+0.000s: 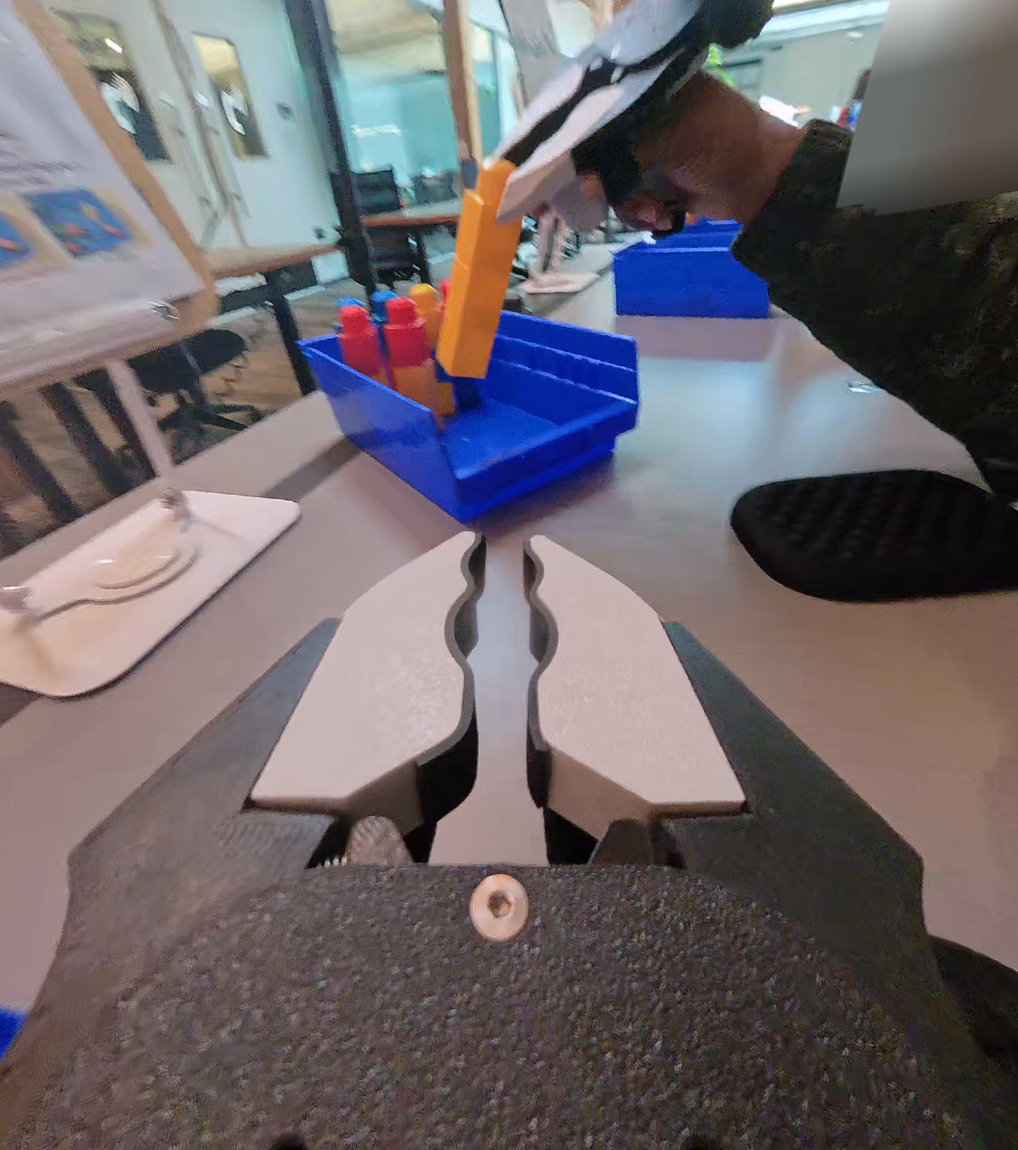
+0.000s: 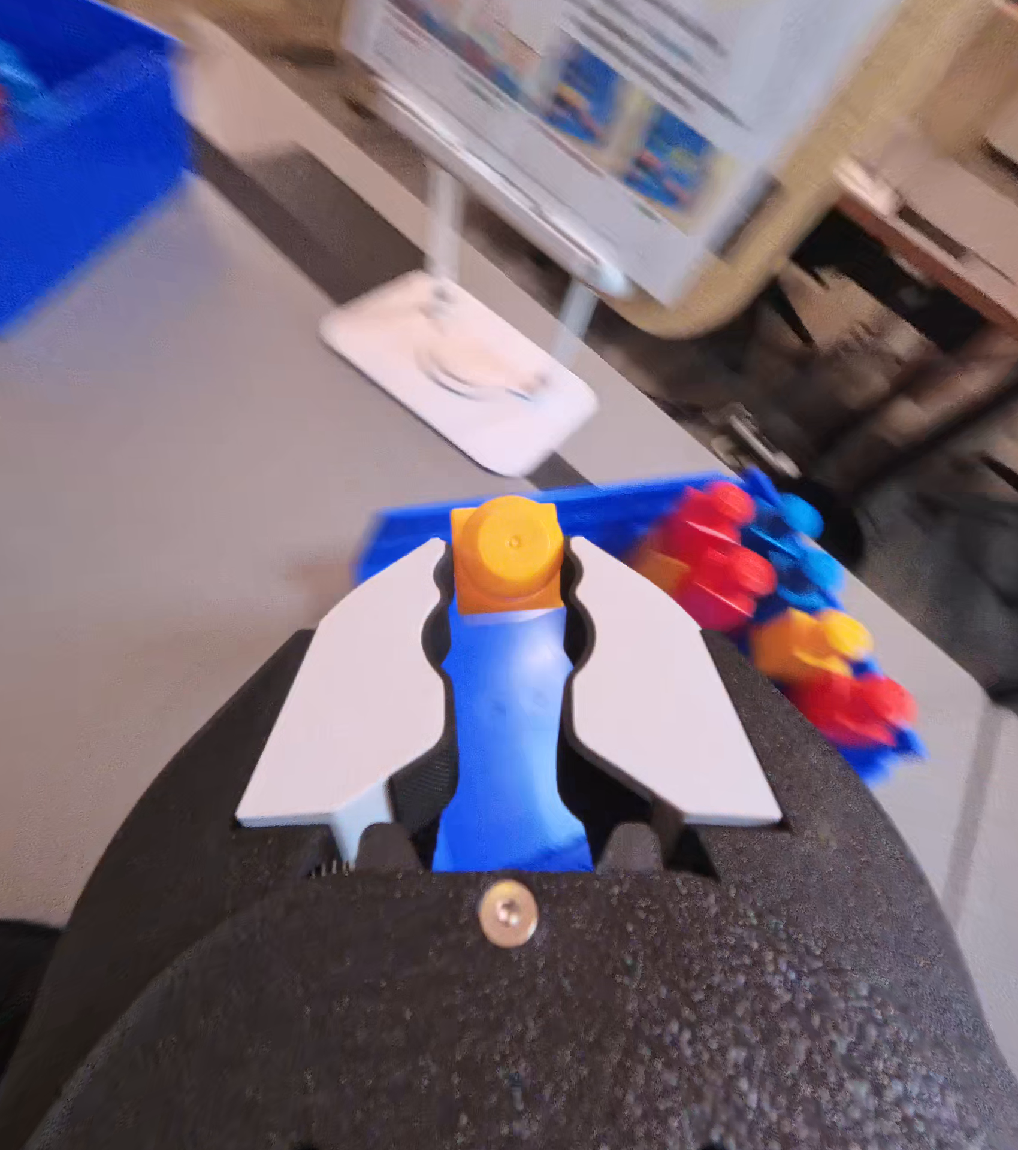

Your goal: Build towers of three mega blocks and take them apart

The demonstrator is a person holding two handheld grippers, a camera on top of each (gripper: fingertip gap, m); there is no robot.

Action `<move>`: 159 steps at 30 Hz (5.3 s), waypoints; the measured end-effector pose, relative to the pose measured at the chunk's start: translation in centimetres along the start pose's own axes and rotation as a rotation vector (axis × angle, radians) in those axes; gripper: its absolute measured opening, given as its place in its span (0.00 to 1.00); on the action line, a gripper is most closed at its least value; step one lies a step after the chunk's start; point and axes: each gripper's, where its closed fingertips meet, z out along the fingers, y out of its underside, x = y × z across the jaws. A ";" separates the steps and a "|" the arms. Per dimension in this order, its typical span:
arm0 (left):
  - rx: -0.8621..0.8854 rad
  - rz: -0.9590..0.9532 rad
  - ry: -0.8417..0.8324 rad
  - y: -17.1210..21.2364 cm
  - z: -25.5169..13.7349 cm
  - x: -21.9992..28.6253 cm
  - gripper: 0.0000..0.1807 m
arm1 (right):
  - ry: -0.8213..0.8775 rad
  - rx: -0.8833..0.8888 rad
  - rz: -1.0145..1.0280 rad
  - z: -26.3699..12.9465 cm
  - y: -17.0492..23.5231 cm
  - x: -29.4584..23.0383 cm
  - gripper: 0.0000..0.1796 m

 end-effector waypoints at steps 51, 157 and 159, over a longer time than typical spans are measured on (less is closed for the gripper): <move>-1.059 -0.191 -0.688 9.3 -24.3 -27.3 0.23 | -0.240 0.361 0.189 1.6 3.7 -16.7 0.01; -0.355 0.220 0.484 -6.0 0.7 10.0 0.18 | -0.691 0.546 -0.048 -1.6 -0.8 -29.9 0.20; -0.335 0.218 0.491 -6.1 0.9 10.3 0.18 | -0.689 0.551 -0.053 -1.8 -0.8 -29.9 0.20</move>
